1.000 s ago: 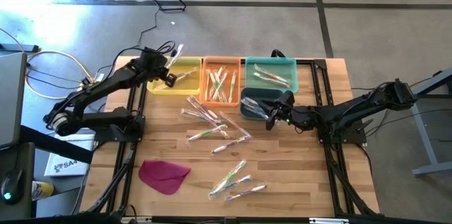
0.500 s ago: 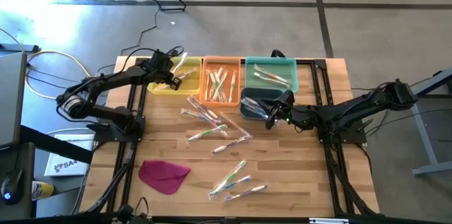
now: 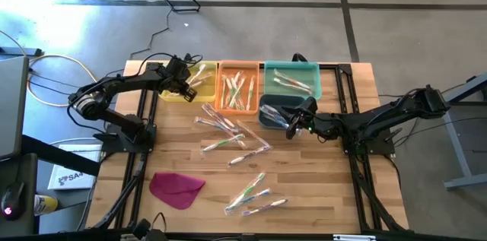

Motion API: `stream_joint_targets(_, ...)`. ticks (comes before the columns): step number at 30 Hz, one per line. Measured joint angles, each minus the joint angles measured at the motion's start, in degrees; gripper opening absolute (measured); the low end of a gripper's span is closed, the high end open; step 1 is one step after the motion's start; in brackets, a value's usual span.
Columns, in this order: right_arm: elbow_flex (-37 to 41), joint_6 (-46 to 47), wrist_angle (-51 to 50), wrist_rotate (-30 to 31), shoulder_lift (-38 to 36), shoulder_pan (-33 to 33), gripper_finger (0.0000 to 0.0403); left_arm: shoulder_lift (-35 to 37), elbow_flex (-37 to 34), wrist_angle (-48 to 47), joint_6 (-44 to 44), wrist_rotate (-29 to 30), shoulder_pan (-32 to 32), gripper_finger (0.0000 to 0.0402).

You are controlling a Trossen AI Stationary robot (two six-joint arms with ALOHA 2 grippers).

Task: Pick & Place Toothbrushes
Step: Put the violet toothbrush into the yellow bin

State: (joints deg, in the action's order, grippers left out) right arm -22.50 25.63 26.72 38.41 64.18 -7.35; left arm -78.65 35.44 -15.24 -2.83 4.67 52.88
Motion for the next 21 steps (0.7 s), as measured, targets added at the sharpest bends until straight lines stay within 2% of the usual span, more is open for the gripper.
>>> stream_joint_targets(6, 0.0, 0.0, 0.0, 0.0, 0.0, 0.0, 0.0097, 0.0, 0.0, 0.1, 0.0, -0.7, 0.0, 0.0027)
stream_joint_targets(21, 0.0, -0.4, 0.0, 0.0, 0.0, 0.0, 0.0097, 0.0, 0.0, 1.1, -0.1, -0.7, 0.0, 0.0123)
